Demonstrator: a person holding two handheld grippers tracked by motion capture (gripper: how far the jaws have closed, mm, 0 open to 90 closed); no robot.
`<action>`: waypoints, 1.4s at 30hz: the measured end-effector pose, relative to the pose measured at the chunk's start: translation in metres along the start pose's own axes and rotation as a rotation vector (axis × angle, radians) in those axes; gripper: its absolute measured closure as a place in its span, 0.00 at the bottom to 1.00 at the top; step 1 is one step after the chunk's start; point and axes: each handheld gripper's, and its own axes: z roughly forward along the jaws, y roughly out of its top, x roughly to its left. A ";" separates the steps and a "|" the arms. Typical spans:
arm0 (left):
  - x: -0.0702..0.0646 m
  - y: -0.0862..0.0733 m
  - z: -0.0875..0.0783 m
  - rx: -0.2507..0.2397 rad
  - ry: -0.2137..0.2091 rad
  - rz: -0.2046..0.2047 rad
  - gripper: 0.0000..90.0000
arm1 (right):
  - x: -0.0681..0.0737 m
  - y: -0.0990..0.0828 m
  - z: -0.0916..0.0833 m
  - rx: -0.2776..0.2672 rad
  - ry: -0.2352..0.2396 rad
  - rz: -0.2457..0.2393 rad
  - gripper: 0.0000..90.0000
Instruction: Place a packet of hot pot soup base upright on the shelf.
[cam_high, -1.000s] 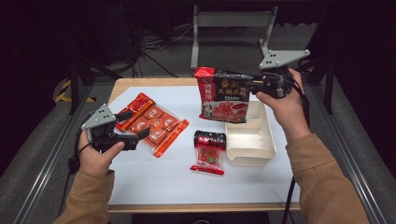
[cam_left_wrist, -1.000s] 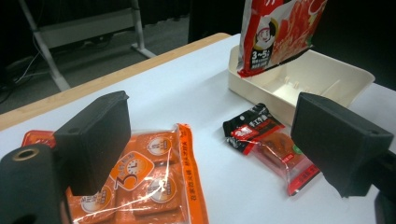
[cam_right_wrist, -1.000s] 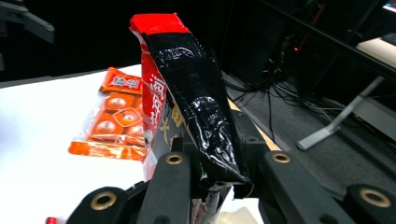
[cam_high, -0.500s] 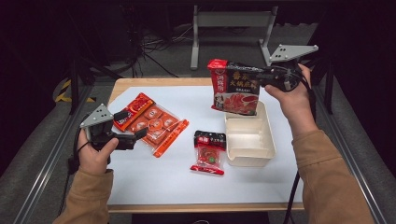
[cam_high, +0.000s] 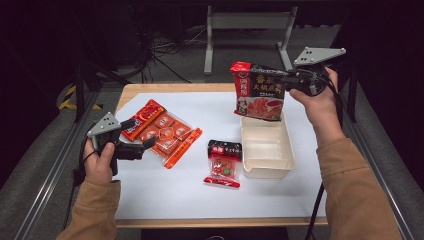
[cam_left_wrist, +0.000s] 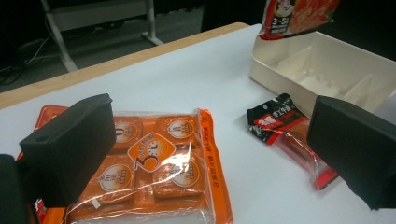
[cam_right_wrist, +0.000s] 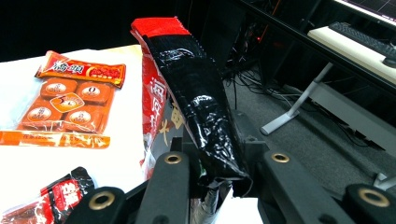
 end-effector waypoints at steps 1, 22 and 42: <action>0.000 -0.002 0.000 -0.017 -0.007 0.011 0.05 | -0.001 -0.001 0.000 -0.001 0.001 0.003 0.87; 0.002 -0.010 0.004 0.025 -0.042 0.031 0.02 | -0.014 -0.040 0.014 -0.005 -0.006 0.053 0.86; 0.005 -0.014 0.009 0.066 -0.039 0.023 0.02 | -0.013 -0.062 0.027 0.011 -0.002 0.073 0.86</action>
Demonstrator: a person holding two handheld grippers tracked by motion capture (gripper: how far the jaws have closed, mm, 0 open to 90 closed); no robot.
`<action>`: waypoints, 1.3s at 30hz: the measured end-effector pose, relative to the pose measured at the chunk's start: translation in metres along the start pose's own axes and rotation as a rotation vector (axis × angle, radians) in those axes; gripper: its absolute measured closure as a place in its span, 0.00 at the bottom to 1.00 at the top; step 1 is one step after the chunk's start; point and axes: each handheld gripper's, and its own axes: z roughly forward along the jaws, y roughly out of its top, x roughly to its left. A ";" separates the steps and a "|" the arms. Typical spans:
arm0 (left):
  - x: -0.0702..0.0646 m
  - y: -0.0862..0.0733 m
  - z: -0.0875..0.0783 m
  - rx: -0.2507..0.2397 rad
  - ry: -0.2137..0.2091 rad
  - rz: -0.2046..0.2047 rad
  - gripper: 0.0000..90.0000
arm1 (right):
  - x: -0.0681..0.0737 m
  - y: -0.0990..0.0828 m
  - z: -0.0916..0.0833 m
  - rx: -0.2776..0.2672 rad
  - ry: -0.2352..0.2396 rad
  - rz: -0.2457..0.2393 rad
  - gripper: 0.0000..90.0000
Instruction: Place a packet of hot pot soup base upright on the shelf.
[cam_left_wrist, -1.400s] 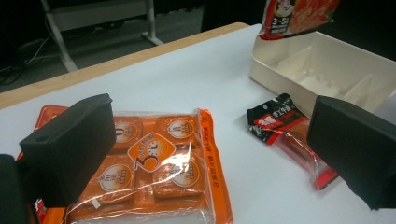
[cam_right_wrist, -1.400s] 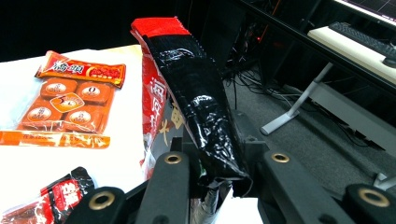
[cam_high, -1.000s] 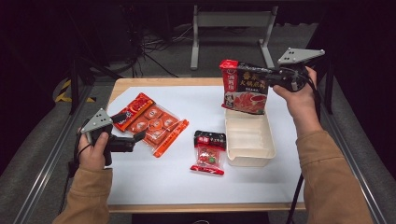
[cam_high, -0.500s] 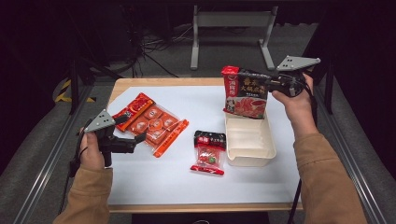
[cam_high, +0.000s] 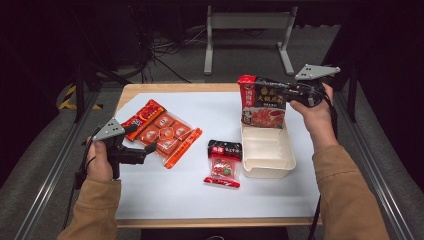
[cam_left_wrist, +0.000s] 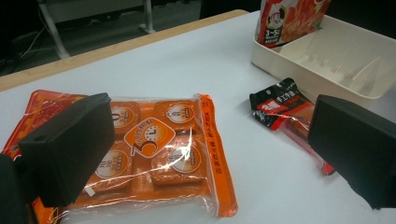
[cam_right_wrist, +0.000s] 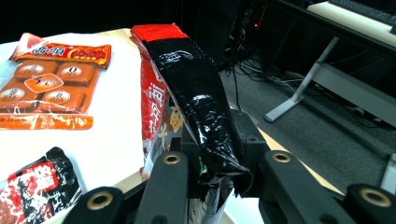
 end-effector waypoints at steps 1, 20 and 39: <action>0.000 0.000 0.000 0.002 -0.001 -0.004 0.02 | 0.001 -0.001 0.001 0.003 0.001 0.000 0.85; 0.004 -0.003 0.005 0.019 0.001 -0.084 0.02 | 0.004 -0.028 0.014 0.024 0.025 0.055 0.83; 0.002 -0.008 0.014 0.033 0.028 -0.030 0.04 | -0.004 -0.048 0.007 0.021 0.014 0.131 0.81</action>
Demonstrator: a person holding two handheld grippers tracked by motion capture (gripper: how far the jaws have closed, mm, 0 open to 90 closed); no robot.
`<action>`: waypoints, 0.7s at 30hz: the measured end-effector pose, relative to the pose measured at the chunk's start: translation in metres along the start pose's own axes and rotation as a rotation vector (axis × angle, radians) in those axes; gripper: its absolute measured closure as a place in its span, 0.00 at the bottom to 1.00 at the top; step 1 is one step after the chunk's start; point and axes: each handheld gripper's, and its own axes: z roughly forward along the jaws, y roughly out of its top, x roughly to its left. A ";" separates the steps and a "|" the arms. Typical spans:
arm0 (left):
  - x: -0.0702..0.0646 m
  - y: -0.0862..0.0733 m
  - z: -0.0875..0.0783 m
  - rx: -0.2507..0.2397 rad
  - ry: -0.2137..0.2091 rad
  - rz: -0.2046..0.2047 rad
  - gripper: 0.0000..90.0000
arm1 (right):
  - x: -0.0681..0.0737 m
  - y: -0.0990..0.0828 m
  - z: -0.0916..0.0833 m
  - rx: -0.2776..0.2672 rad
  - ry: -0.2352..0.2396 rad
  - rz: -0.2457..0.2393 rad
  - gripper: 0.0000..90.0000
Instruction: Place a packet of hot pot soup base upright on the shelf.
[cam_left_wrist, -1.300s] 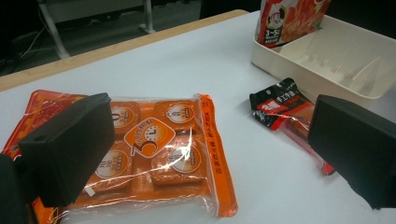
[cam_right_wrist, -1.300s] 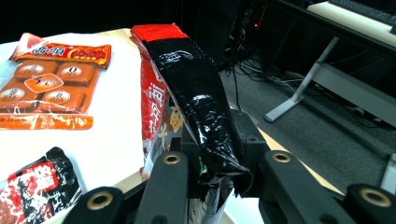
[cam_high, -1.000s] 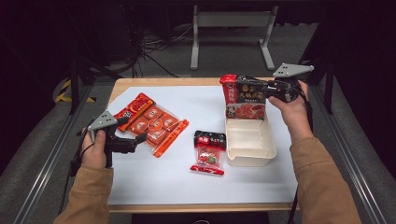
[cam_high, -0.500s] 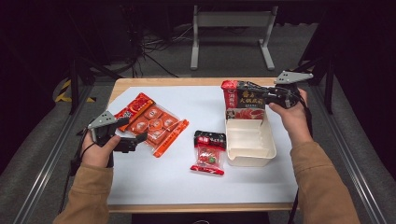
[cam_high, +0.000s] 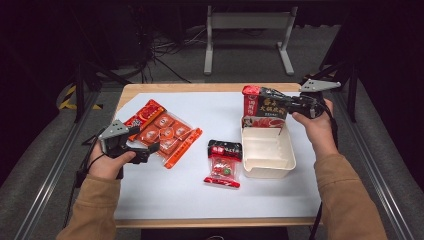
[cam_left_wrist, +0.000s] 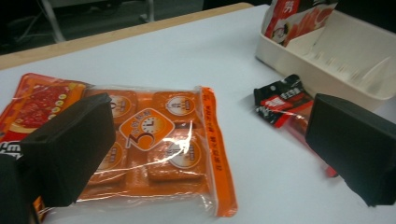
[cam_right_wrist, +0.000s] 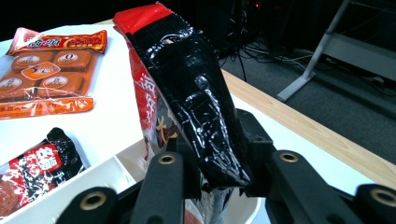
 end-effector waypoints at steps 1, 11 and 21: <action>0.000 -0.001 0.001 0.006 0.008 -0.004 0.05 | 0.000 0.000 0.000 0.003 -0.001 0.011 0.80; 0.001 -0.001 0.002 -0.016 0.026 0.006 0.07 | 0.005 0.001 -0.012 0.016 -0.016 0.062 0.56; 0.005 0.000 -0.007 0.001 0.018 0.012 0.27 | 0.022 -0.003 -0.040 0.039 -0.082 0.080 0.52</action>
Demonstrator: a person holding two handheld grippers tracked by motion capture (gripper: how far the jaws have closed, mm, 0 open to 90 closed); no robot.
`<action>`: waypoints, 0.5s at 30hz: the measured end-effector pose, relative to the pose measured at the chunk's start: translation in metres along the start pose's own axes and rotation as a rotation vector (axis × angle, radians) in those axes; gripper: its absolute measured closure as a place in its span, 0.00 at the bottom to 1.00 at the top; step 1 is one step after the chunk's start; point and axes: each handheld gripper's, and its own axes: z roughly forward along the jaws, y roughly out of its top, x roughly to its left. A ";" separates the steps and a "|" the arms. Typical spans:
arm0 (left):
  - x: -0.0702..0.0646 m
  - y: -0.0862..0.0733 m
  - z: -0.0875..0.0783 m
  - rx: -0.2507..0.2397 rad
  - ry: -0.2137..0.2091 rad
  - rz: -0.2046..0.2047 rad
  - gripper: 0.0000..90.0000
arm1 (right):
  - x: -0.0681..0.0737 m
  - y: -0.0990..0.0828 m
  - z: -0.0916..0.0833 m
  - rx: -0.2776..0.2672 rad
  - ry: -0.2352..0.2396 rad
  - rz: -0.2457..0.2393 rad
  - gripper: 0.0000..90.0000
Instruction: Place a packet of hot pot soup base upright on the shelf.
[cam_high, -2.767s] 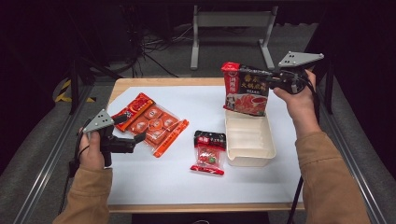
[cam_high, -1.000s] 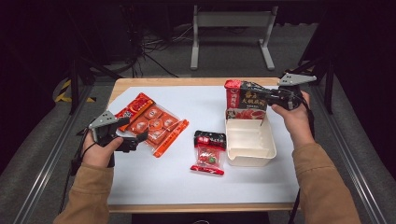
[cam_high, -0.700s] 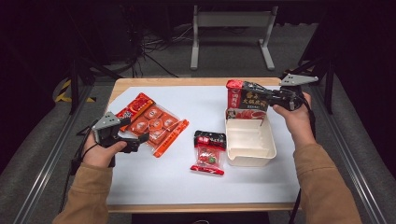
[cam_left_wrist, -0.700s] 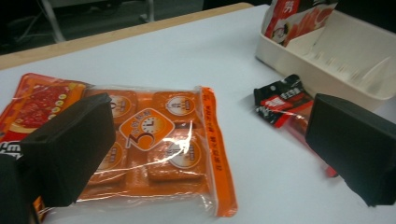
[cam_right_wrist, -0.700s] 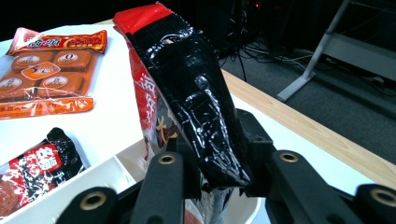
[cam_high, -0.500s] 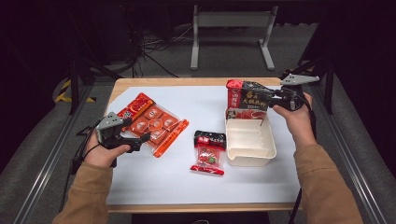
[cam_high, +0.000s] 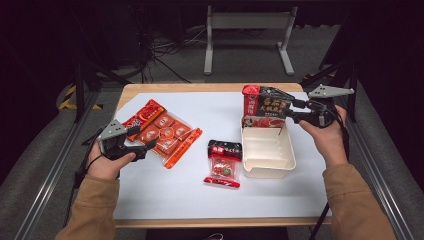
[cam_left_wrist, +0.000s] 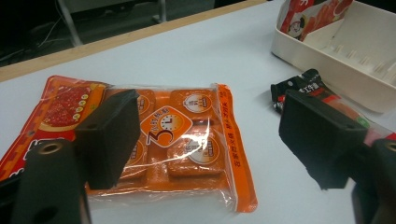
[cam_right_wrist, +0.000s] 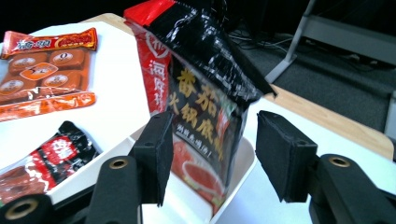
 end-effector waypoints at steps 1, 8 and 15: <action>0.000 0.000 0.000 0.000 0.000 0.000 0.30 | 0.001 -0.001 -0.003 0.002 -0.004 0.003 0.52; -0.003 0.004 -0.001 0.018 -0.016 0.002 0.39 | 0.015 -0.003 -0.023 -0.026 0.010 0.018 0.52; -0.006 0.004 0.000 0.026 -0.024 -0.003 0.36 | 0.036 -0.006 -0.033 -0.054 0.087 0.005 0.55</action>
